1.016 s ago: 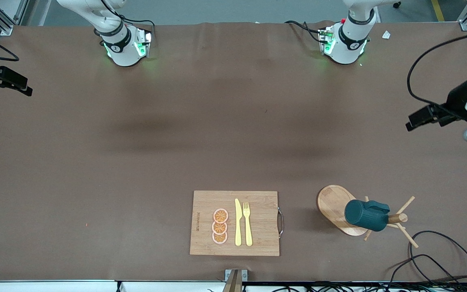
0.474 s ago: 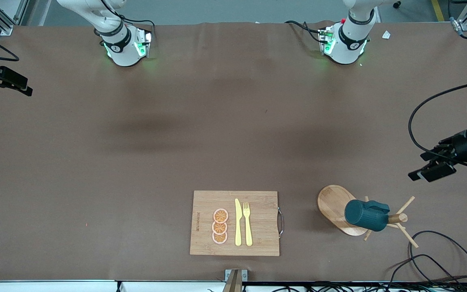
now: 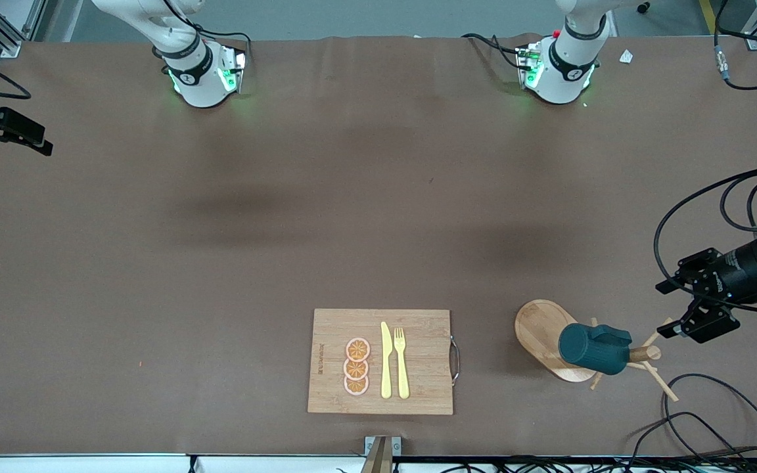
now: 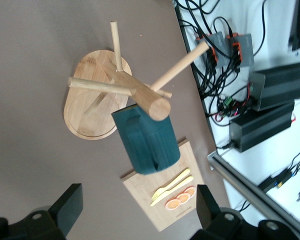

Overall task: Transfer cup from left to right arm and place
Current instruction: 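Reach the left gripper toward the teal mug on the mug tree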

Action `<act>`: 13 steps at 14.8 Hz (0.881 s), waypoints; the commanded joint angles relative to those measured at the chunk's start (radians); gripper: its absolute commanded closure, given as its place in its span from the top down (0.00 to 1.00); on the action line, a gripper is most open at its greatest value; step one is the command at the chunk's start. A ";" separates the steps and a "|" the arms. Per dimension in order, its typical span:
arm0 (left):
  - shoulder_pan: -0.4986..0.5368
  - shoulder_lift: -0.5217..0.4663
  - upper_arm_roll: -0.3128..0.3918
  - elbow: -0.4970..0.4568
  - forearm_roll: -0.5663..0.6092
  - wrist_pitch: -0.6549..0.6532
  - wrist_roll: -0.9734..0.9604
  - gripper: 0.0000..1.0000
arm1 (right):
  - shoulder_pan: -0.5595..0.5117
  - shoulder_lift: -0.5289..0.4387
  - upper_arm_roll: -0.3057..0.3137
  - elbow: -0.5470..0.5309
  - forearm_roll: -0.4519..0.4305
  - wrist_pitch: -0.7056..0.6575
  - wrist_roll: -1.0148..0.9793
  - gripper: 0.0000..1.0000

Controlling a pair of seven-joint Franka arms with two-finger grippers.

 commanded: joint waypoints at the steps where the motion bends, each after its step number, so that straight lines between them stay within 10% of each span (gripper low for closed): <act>1: -0.031 0.047 -0.001 0.018 -0.004 0.065 -0.092 1.00 | -0.009 -0.026 0.007 -0.027 0.006 0.006 -0.008 1.00; 13: -0.087 0.151 -0.001 0.018 0.069 0.163 -0.248 1.00 | -0.011 -0.026 0.007 -0.029 0.006 0.006 -0.008 1.00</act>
